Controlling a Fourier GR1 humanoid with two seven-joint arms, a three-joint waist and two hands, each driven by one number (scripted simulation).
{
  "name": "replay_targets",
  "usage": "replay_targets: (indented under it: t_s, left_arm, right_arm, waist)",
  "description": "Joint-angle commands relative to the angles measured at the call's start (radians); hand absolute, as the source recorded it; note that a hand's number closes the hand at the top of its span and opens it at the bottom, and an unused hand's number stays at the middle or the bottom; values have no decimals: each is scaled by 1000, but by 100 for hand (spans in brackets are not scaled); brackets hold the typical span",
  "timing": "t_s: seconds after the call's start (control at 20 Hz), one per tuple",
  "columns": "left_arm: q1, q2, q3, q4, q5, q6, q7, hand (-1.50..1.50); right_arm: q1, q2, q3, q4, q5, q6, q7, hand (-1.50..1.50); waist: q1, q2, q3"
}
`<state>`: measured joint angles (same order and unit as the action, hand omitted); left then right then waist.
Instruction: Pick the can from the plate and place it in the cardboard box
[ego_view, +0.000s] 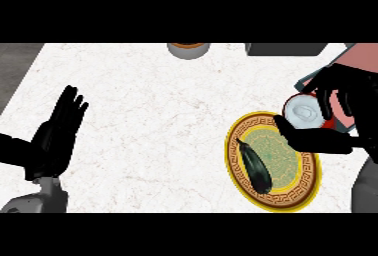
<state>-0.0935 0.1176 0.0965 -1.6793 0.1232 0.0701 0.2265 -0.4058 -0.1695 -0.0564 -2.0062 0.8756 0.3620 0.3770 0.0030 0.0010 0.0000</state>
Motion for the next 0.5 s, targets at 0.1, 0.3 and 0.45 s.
replay_targets:
  t_s: [0.1, 0.3, 0.45]
  left_arm:
    - [-30, -10, 3, 37, -12, 14, -2, 0]
    - [-43, -26, -24, 26, -27, 25, 12, 0]
    - [-8, -18, -25, 2, -20, 2, -4, 0]
  right_arm:
    - [-90, -82, -148, 150, -71, -7, -39, 150]
    - [-127, -177, -160, 419, 86, -206, -203, 150]
    - [-203, -226, -210, 611, 73, -273, -282, 150]
  waist:
    - [-2, -1, 0]
    - [13, 6, 0]
    - [15, 4, 0]
